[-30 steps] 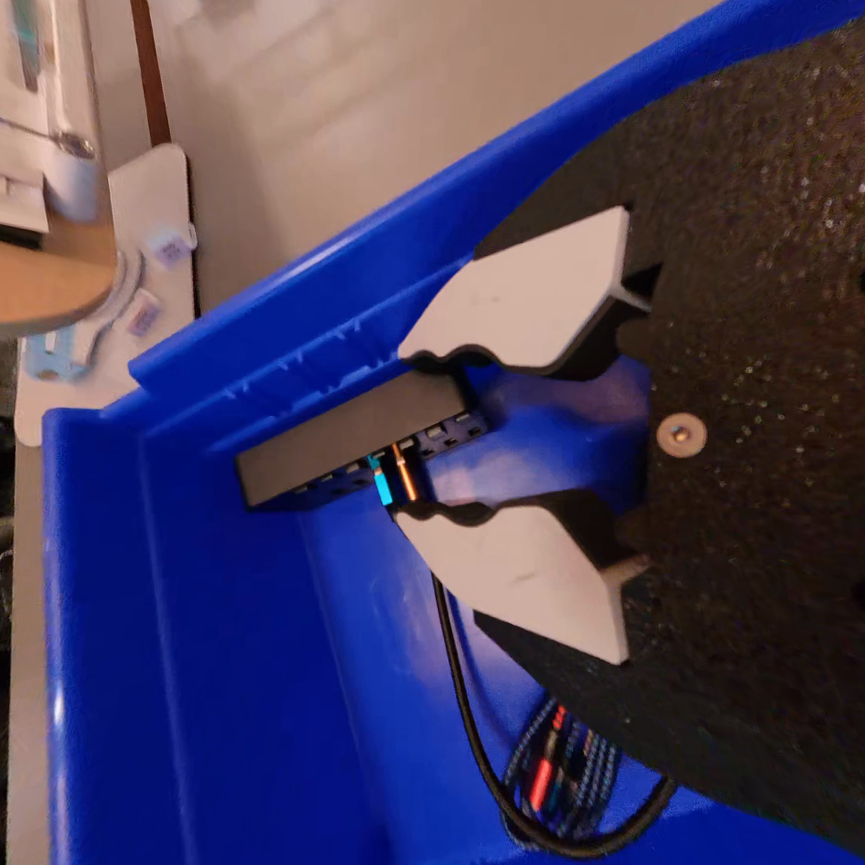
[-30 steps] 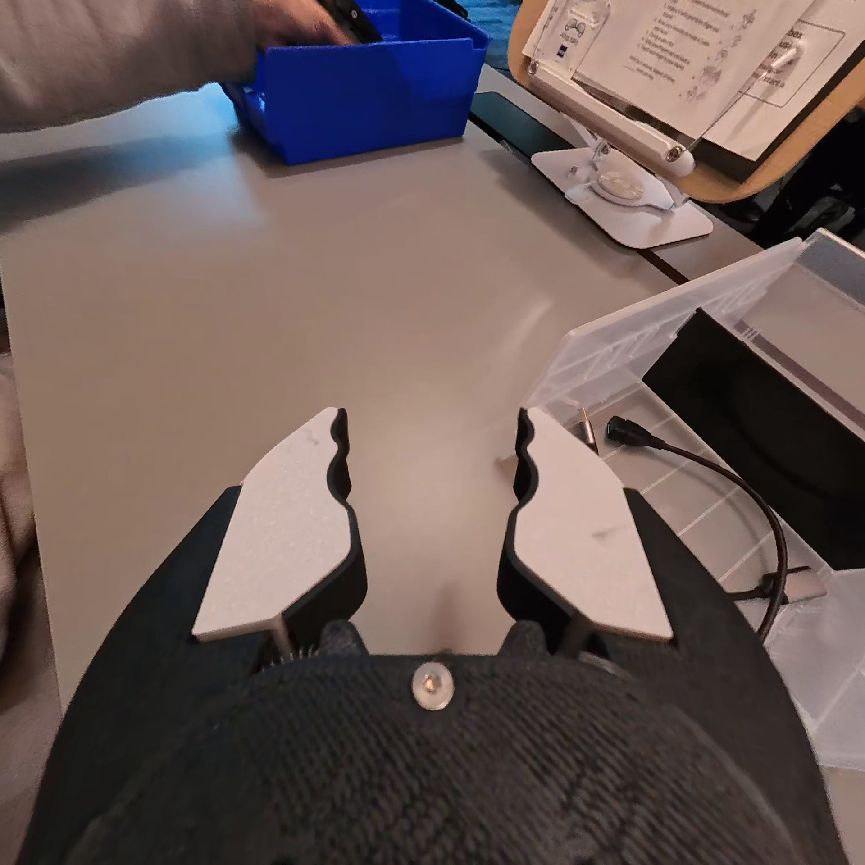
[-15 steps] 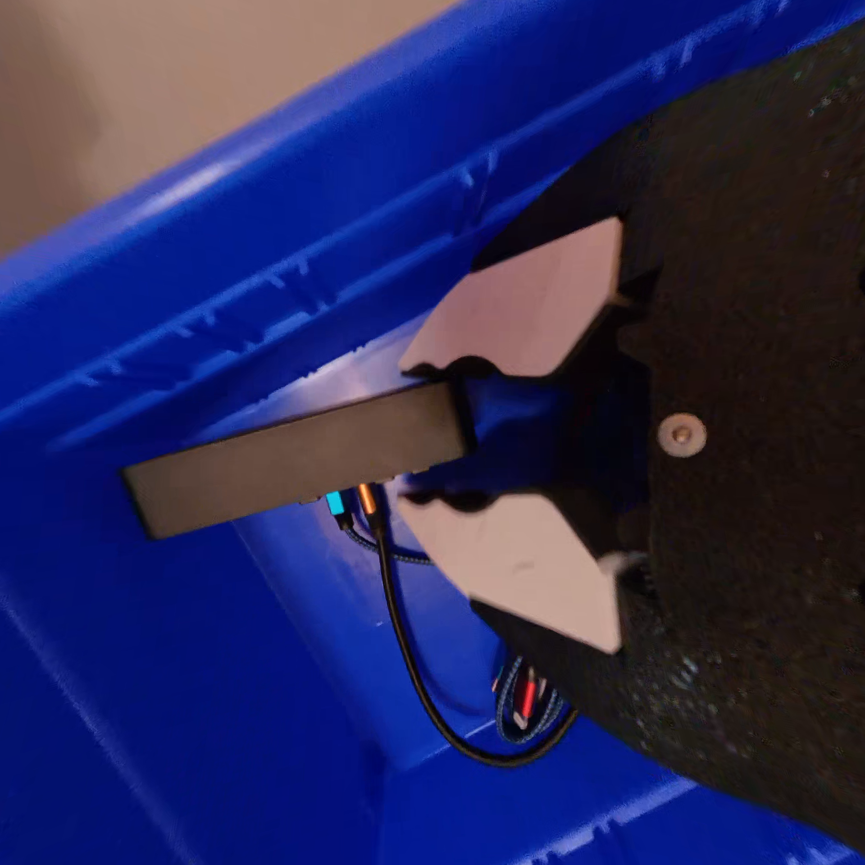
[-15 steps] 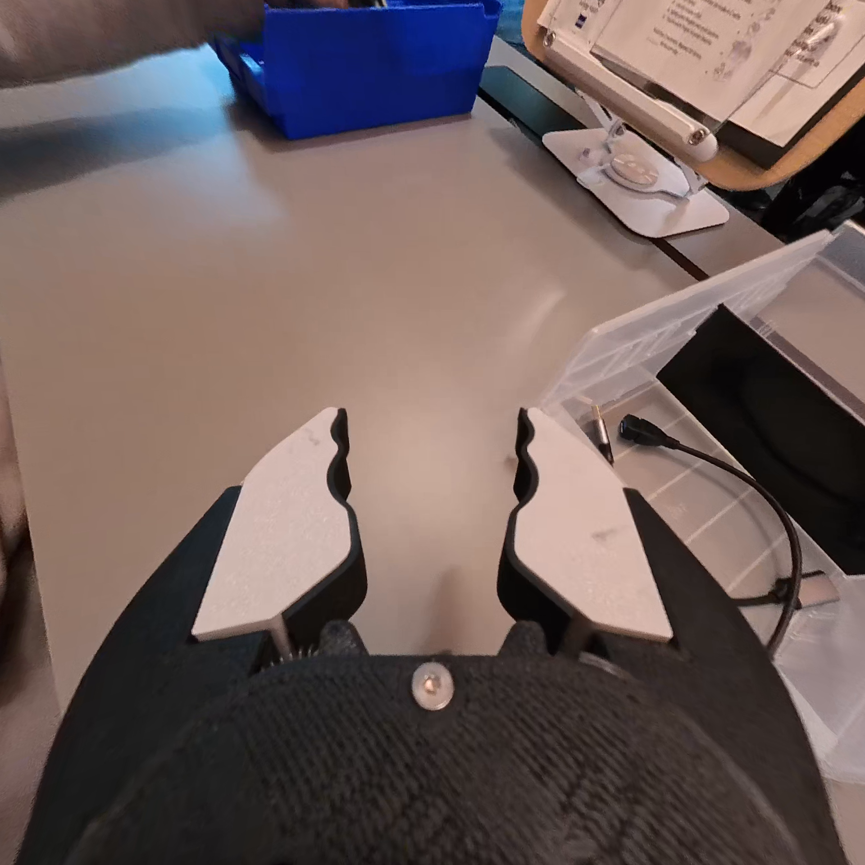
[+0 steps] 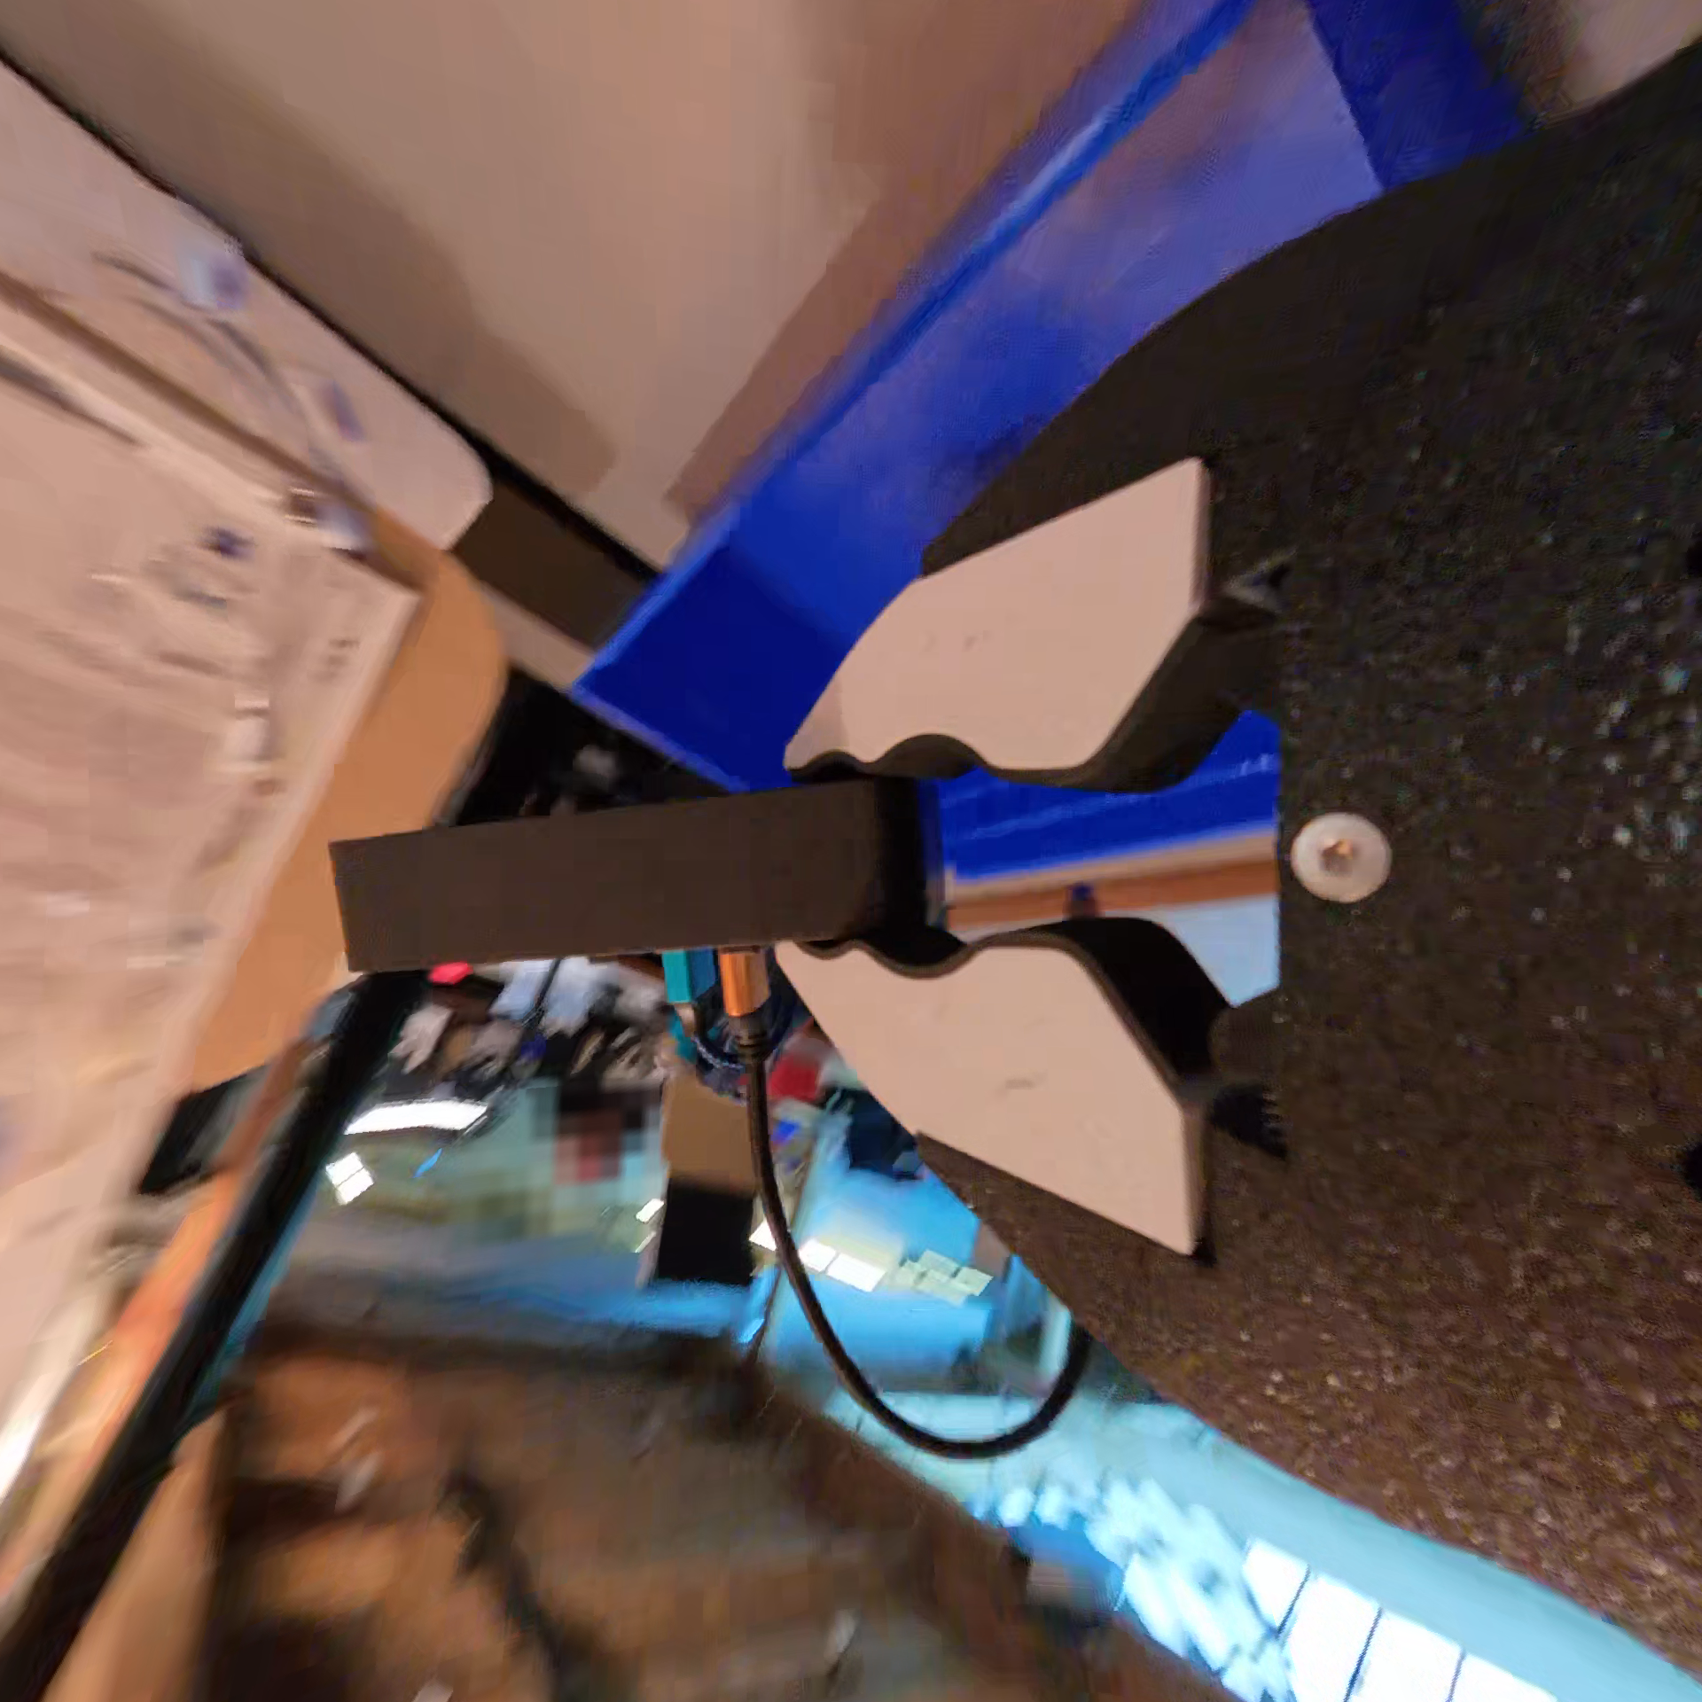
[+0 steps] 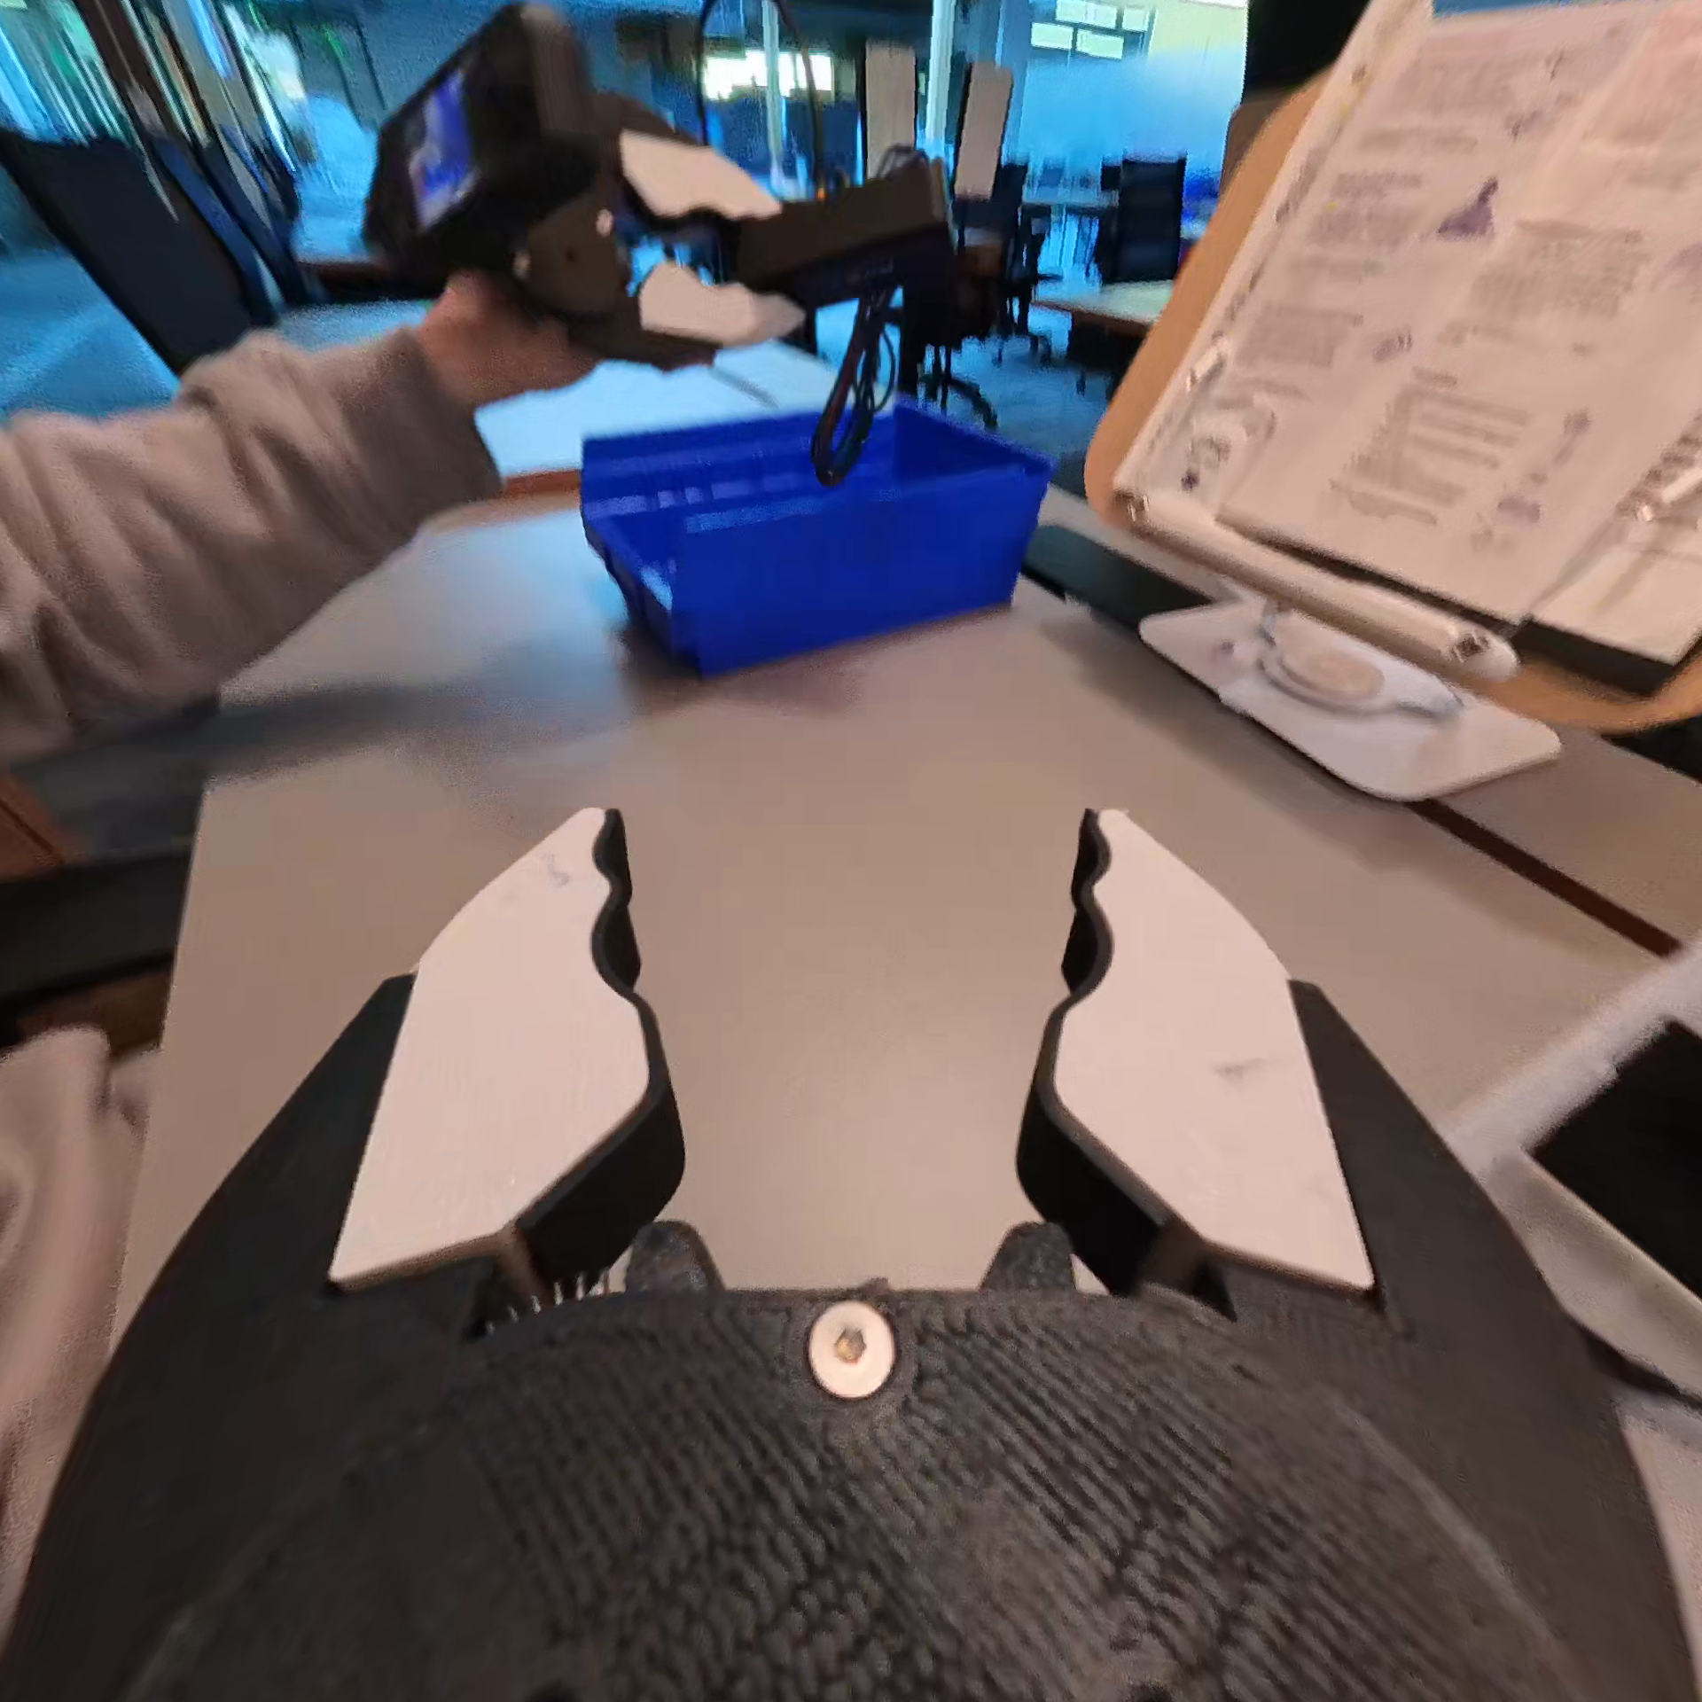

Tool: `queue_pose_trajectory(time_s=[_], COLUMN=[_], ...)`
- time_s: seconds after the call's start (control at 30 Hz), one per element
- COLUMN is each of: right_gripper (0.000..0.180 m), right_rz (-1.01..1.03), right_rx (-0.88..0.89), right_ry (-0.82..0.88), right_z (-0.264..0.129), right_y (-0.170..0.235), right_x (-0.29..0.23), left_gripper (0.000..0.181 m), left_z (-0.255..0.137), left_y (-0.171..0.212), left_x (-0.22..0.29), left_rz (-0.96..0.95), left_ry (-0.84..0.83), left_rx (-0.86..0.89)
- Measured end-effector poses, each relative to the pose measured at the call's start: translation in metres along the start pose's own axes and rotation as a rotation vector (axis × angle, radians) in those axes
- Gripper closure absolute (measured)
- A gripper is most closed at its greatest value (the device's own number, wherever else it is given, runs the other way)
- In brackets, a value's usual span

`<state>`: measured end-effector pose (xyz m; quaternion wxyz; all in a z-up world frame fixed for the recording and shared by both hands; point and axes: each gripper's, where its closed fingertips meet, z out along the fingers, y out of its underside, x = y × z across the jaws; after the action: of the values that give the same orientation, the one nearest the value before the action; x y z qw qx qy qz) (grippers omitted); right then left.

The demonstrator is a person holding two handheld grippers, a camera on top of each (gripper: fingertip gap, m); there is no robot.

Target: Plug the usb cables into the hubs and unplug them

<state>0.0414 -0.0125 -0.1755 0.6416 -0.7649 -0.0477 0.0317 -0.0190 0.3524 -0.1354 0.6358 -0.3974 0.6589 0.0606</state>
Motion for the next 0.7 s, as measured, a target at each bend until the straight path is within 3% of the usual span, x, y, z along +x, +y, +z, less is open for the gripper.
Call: queue_pose_trajectory(time_s=[0.03, 0.2, 0.33, 0.5, 0.57, 0.7], right_gripper=[0.085, 0.078, 0.089, 0.099, 0.12, 0.12], right_rz=[0.02, 0.164, 0.253, 0.192, 0.171, 0.091], right_rx=[0.048, 0.304, 0.476, 0.484, 0.461, 0.401], right_ry=[-0.018, -0.175, -0.28, -0.358, -0.409, -0.372], right_z=[0.01, 0.049, 0.05, 0.037, 0.031, 0.03], right_y=[-0.011, -0.065, -0.093, -0.08, -0.073, -0.061], right_x=[-0.003, -0.022, -0.026, -0.038, -0.047, -0.047], left_gripper=[0.152, 0.152, 0.152, 0.152, 0.152, 0.152], left_z=[-0.017, -0.099, -0.147, -0.174, -0.176, -0.172], left_y=[-0.021, -0.123, -0.176, -0.197, -0.199, -0.198], left_x=[-0.006, 0.006, 0.058, 0.109, 0.121, 0.132], left_rz=[0.051, 0.233, 0.31, 0.357, 0.328, 0.272], left_ry=[-0.04, -0.151, -0.1, -0.036, 0.0, 0.017], left_rx=[0.062, 0.419, 0.657, 0.787, 0.799, 0.838])
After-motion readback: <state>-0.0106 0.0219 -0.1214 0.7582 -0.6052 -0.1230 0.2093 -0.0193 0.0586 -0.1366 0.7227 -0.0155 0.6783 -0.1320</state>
